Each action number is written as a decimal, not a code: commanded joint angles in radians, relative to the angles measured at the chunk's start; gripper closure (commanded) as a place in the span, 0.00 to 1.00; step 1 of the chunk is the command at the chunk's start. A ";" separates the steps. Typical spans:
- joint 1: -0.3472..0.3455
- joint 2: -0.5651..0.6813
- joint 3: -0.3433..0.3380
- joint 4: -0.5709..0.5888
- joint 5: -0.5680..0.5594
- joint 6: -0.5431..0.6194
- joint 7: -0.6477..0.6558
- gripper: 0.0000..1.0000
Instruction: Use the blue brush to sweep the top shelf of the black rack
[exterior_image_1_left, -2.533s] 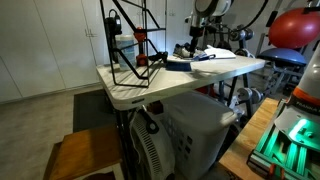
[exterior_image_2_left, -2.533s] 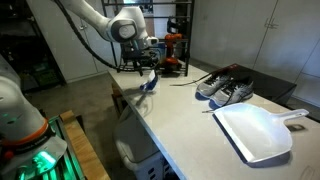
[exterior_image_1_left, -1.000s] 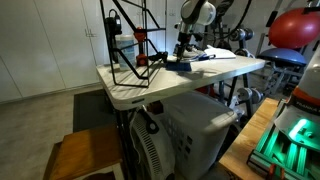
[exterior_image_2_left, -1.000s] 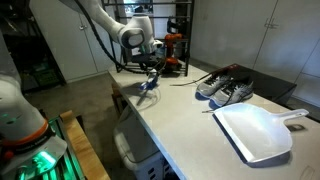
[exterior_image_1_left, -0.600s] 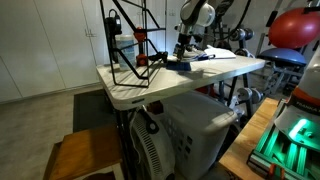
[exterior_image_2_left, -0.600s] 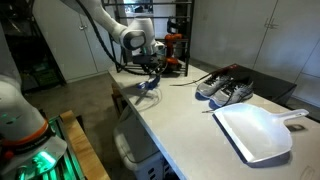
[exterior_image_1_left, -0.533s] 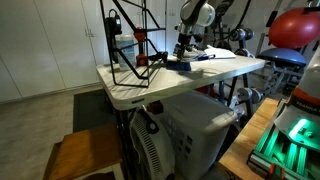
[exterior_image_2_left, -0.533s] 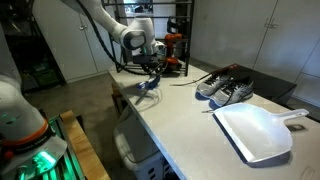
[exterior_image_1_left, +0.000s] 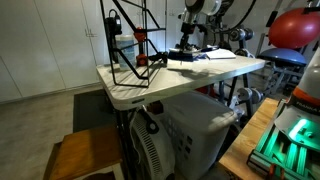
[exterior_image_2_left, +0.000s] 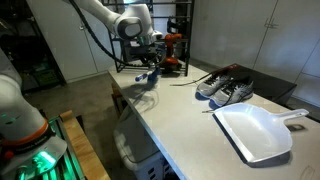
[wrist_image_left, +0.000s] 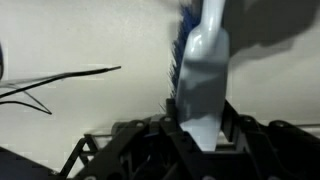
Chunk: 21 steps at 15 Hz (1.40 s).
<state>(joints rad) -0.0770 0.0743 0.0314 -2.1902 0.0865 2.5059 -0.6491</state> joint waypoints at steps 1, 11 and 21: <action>0.013 -0.178 -0.018 -0.091 0.001 -0.025 -0.006 0.81; 0.118 -0.615 -0.089 -0.260 -0.019 0.042 0.001 0.81; 0.157 -0.820 -0.105 -0.275 -0.090 0.019 0.048 0.56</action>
<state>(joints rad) 0.0415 -0.7452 -0.0424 -2.4679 0.0420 2.5267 -0.6345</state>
